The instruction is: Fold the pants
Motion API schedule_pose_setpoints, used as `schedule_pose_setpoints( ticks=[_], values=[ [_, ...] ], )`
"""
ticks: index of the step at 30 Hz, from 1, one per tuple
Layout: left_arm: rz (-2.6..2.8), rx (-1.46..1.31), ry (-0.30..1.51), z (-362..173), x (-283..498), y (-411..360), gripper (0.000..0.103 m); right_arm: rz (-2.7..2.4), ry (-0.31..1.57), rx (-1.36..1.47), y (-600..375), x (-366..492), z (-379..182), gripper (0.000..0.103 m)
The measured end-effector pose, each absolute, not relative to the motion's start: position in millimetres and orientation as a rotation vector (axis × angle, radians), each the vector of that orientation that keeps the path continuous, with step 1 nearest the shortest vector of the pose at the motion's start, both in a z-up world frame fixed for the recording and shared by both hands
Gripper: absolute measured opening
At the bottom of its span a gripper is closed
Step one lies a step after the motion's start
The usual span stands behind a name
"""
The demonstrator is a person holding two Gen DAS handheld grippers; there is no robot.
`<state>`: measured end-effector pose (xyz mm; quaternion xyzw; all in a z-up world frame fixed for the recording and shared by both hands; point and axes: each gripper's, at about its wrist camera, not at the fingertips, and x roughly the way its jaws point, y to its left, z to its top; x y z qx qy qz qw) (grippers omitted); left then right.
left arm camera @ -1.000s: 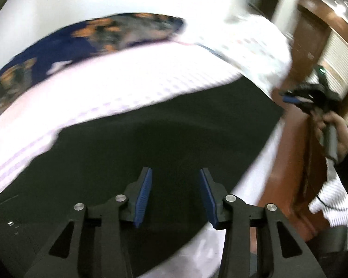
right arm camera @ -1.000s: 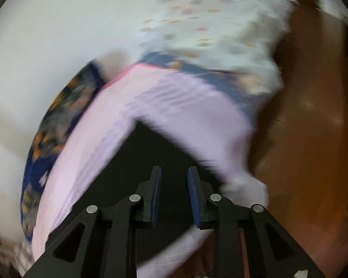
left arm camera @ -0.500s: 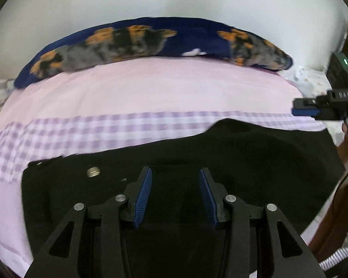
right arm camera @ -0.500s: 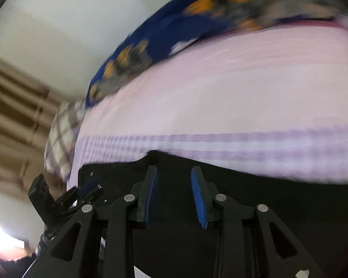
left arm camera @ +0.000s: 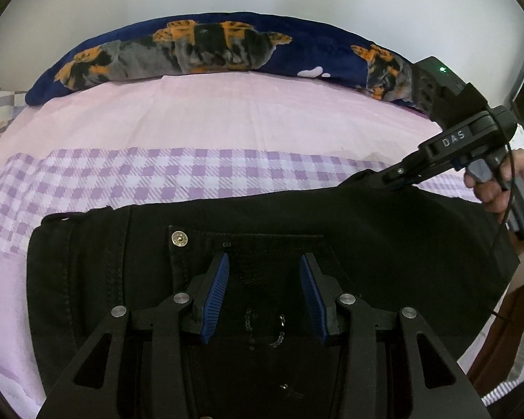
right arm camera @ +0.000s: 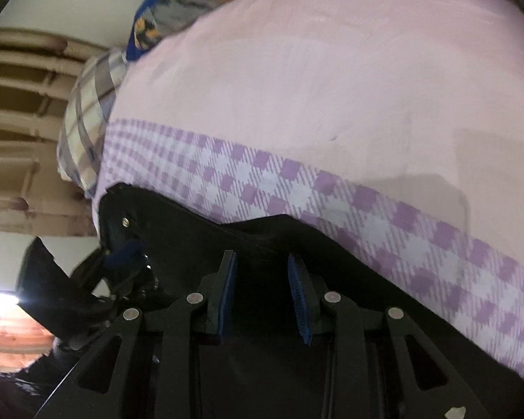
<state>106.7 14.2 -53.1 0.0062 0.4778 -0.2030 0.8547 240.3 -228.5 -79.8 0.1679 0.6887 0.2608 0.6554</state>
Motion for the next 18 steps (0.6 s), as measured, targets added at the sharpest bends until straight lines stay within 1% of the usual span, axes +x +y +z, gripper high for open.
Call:
schedule_pose_setpoints(
  ticks=[1,2,5,8,11,13,16,18],
  values=[
    [-0.431,0.010,1.007,-54.0,107.3,15.1,0.044,0.595,1.560,0.365,-224.5,242.5,-79.2,0.027],
    [-0.433,0.008,1.009,-54.7,107.5,15.5,0.044,0.592,1.558,0.360,-223.0,243.7,-78.4,0.016],
    [-0.445,0.002,1.013,-54.7,108.3,17.4,0.044,0.619,1.487,0.375,-223.6,249.1,-61.4,0.010],
    [-0.447,-0.004,1.007,-54.9,107.7,19.8,0.044,0.597,1.433,0.368,-222.6,261.0,-51.0,0.009],
    [-0.443,-0.005,1.008,-57.6,106.5,21.1,0.044,0.530,1.456,0.331,-217.6,268.9,-75.2,0.009],
    [-0.432,0.013,1.004,-58.4,104.0,20.2,0.044,0.526,1.422,0.351,-217.6,270.6,-84.1,0.008],
    [-0.426,0.044,1.006,-57.3,102.9,15.8,0.044,0.515,1.421,0.396,-222.7,270.5,-84.0,0.013],
    [-0.421,0.047,1.017,-54.8,104.9,13.9,0.044,0.483,1.381,0.409,-228.6,269.9,-73.8,0.020]
  ],
)
